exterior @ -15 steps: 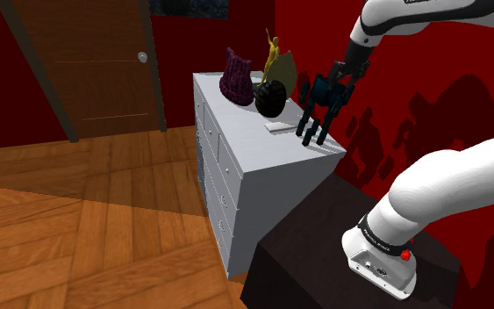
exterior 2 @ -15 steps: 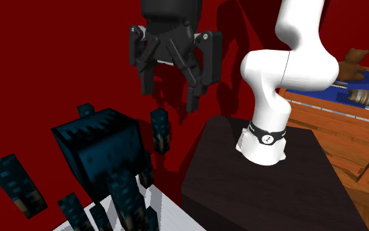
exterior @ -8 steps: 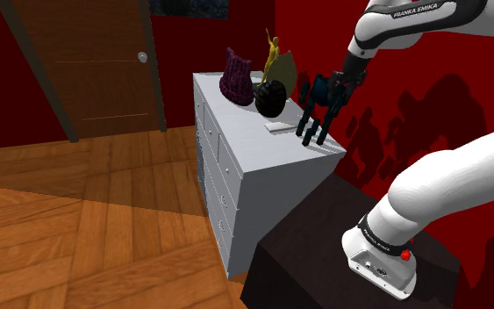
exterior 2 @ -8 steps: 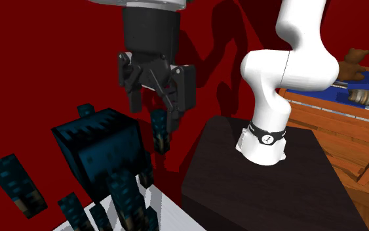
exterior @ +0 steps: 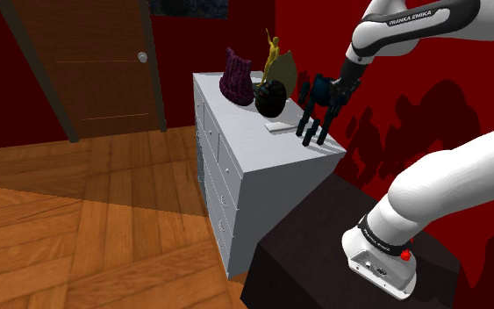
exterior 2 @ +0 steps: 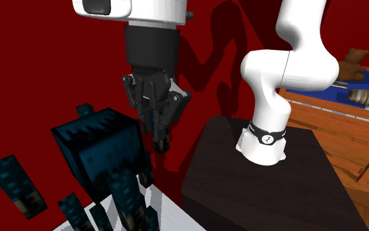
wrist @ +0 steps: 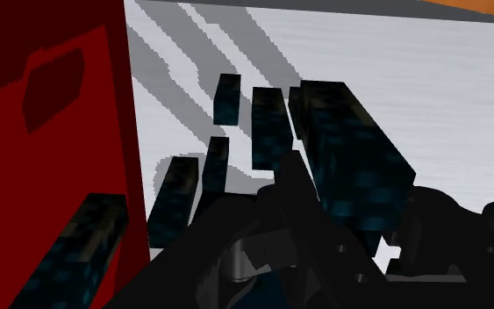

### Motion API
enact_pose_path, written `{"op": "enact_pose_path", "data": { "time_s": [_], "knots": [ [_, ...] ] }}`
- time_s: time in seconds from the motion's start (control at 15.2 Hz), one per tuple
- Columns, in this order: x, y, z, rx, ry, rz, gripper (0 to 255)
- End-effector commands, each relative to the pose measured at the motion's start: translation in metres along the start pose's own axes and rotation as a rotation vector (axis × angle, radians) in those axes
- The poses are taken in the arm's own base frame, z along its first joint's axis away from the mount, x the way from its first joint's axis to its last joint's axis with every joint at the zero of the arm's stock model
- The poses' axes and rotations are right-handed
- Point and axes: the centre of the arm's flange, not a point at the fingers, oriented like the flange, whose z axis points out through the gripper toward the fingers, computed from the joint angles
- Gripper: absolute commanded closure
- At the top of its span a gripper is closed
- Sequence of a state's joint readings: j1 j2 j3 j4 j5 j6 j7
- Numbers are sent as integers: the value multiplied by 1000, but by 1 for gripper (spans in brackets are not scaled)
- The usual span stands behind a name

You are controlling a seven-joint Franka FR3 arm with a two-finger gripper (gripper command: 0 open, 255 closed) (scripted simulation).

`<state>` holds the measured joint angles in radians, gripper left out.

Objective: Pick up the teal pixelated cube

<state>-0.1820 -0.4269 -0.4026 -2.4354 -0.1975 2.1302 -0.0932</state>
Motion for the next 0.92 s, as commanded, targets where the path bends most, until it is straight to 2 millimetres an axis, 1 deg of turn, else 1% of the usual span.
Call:
{"op": "enact_pose_path", "data": {
  "time_s": [0.0, 0.33, 0.86],
  "knots": [
    [0, 0, 1, 0, -1, 0, 255],
    [1, -1, 1, 0, -1, 0, 255],
    [5, 0, -41, 0, -1, 0, 255]
  ]
}}
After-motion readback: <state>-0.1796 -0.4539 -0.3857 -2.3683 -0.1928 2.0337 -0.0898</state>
